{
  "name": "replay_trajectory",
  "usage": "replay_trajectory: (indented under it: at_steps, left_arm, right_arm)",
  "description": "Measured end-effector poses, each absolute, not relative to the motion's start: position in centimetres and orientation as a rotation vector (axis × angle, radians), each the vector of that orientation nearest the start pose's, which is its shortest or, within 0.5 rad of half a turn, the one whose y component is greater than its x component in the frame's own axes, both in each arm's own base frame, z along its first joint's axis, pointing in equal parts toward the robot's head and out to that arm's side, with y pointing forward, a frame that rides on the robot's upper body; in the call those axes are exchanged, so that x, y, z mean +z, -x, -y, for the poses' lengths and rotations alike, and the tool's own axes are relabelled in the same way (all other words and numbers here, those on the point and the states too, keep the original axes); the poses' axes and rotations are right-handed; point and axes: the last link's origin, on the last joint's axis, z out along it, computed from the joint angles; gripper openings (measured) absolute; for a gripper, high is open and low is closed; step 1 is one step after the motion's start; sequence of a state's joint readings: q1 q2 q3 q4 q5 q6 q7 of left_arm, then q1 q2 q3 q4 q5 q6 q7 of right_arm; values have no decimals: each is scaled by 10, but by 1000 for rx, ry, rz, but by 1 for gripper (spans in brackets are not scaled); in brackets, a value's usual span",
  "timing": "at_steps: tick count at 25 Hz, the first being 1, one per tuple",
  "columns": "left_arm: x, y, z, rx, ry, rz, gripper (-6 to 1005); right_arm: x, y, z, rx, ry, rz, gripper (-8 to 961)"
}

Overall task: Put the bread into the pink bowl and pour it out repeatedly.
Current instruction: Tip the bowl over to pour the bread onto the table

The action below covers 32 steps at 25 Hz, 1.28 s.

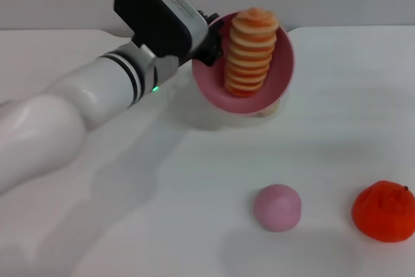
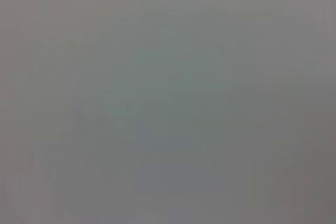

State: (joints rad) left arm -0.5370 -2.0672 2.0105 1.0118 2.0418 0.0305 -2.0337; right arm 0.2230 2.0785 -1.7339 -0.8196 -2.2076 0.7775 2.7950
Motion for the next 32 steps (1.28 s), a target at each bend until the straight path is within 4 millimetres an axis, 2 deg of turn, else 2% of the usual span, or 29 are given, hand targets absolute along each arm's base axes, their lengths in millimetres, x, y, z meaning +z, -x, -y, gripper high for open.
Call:
replay_trajectory:
  at_steps: [11,22,32]
  left_arm:
    - [-101,132,-382,-168,2135,-245,50]
    - [-103,127,-379,-170,2108,-302,50]
    - [-89,106,-382,-268,1972,-331,49]
  right_arm:
    - [65,-317,-360,631,1128,-665,665]
    - [65,-313,-363,638,1139,-656,666]
    - [58,-312,-366,641,1163,-670,665]
